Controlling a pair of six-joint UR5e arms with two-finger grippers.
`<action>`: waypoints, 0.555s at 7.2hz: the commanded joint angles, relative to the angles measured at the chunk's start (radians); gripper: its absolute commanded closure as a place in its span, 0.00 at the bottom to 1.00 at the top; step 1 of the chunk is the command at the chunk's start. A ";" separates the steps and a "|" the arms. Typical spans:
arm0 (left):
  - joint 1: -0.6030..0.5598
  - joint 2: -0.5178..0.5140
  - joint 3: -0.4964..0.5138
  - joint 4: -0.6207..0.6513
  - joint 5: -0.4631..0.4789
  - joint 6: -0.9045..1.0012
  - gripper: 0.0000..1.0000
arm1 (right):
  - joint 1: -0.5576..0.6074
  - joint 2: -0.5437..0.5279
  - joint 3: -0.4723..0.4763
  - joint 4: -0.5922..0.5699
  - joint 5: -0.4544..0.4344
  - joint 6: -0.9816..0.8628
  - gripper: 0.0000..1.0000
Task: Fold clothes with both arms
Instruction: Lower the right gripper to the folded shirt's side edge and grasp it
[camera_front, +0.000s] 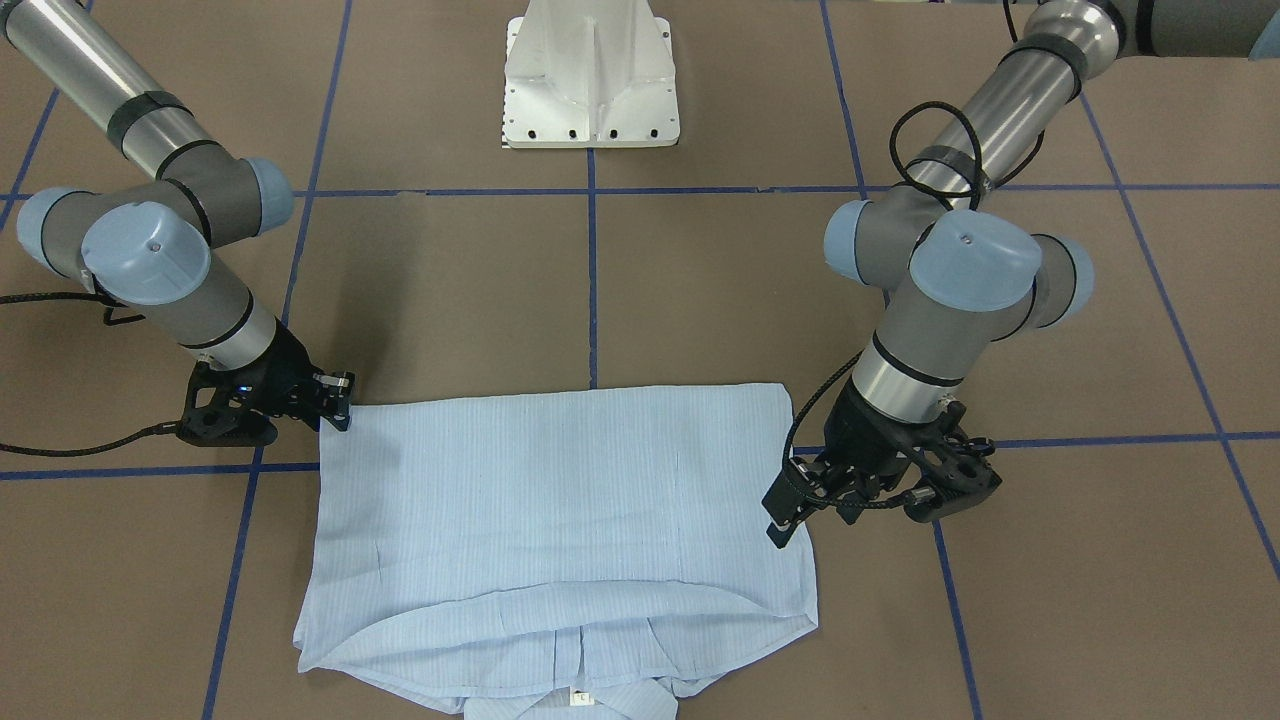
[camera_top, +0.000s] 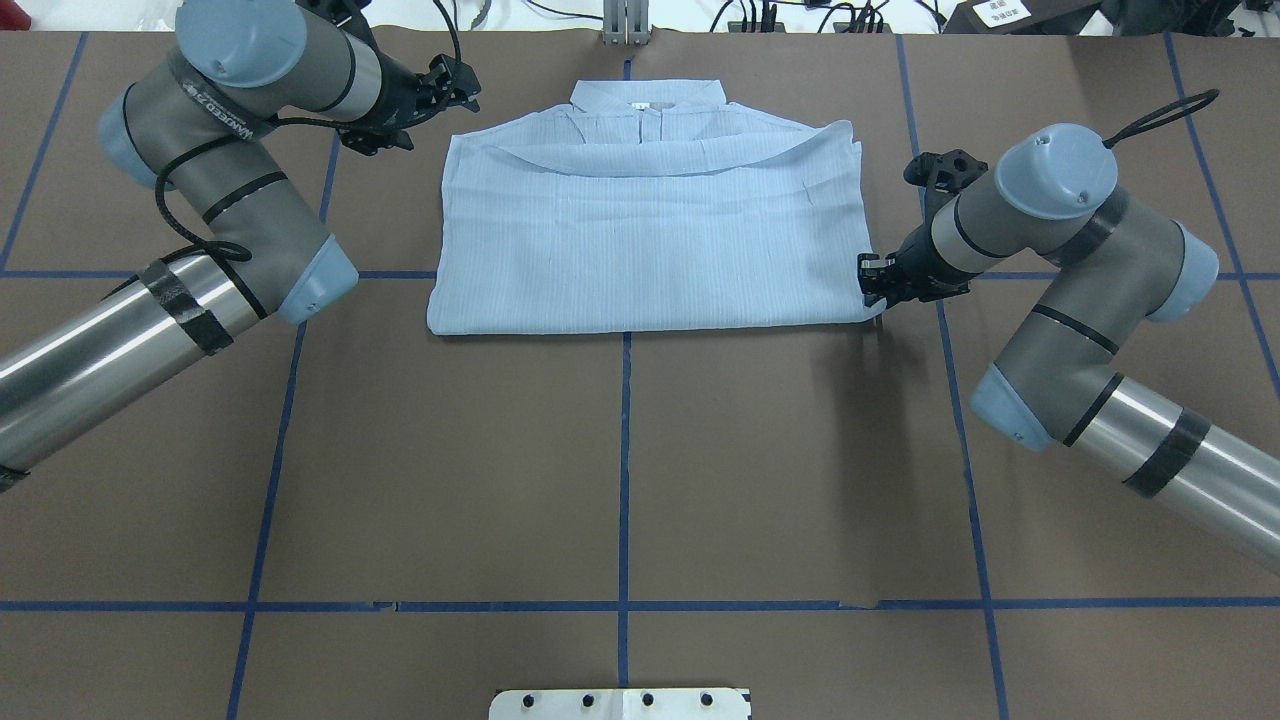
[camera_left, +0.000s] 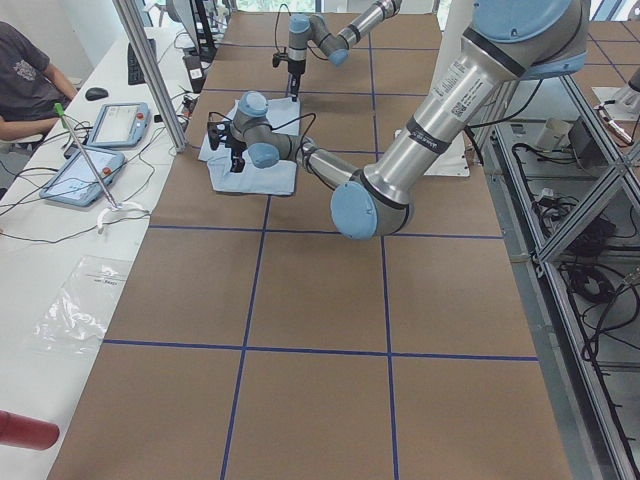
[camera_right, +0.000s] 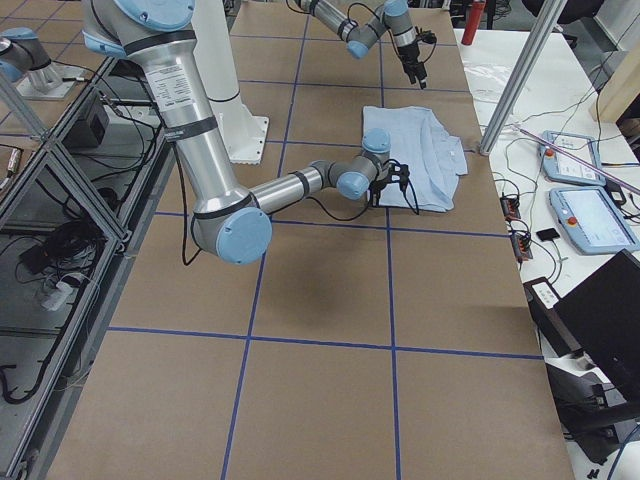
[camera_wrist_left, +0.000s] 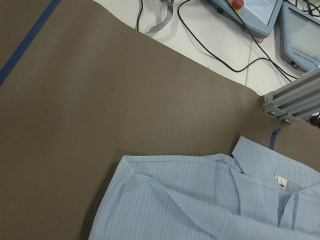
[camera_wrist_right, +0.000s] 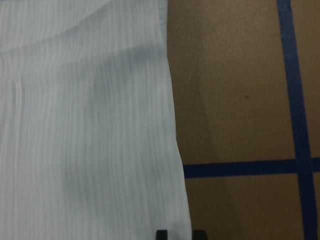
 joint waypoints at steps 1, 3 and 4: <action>0.000 0.005 0.000 -0.001 0.001 0.001 0.00 | 0.001 -0.003 0.001 0.000 -0.003 0.001 1.00; -0.001 0.005 -0.005 0.000 0.002 0.001 0.00 | 0.004 -0.067 0.065 0.002 0.008 0.001 1.00; -0.001 0.005 -0.012 0.000 0.002 0.000 0.00 | -0.007 -0.183 0.193 0.003 0.026 0.000 1.00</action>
